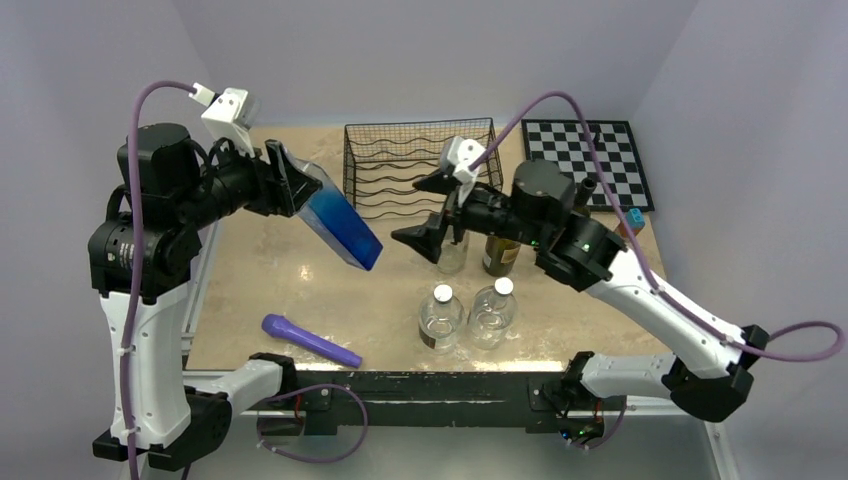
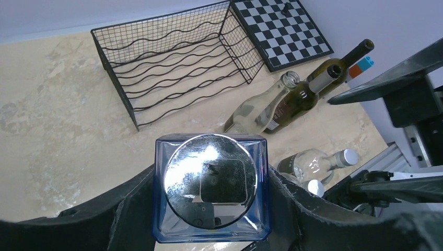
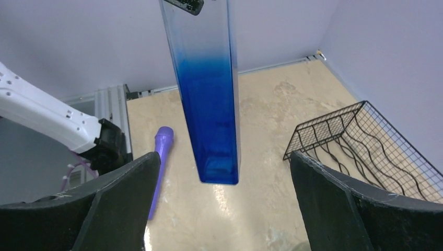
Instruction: Put the wine bottle on the wine rack
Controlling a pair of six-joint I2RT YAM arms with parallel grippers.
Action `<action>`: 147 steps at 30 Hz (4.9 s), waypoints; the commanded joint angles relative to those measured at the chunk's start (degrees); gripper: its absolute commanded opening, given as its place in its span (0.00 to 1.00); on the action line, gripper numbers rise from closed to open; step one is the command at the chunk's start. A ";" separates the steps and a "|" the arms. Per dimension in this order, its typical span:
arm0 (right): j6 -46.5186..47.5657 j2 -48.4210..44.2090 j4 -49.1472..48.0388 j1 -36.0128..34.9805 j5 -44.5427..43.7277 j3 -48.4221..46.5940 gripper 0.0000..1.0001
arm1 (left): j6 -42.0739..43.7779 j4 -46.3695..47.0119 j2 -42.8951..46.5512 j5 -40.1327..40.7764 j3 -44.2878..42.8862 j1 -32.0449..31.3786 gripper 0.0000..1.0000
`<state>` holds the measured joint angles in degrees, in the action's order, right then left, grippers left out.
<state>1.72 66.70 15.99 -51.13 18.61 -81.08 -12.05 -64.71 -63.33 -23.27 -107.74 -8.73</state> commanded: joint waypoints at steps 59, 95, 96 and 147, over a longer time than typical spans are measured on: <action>10.42 18.98 -24.29 -14.44 -33.44 5.03 0.38 | -2.81 7.08 7.51 1.00 -6.75 -2.69 0.00; 66.24 19.18 -36.81 -12.06 -43.30 -16.91 0.00 | -6.81 16.54 17.18 8.39 -14.28 -2.70 0.99; 68.12 18.84 -38.16 -12.06 -42.98 -15.68 0.00 | -6.90 15.20 16.02 7.54 -15.16 -2.69 0.99; 83.08 5.15 -16.85 -19.34 -37.15 -1.85 0.00 | 16.46 -5.55 6.01 -15.95 14.02 -3.45 0.76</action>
<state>86.15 74.63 11.05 -69.06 -18.92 -75.70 1.10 -70.04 -55.79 -40.34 -93.67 -11.79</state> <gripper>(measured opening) 0.655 0.779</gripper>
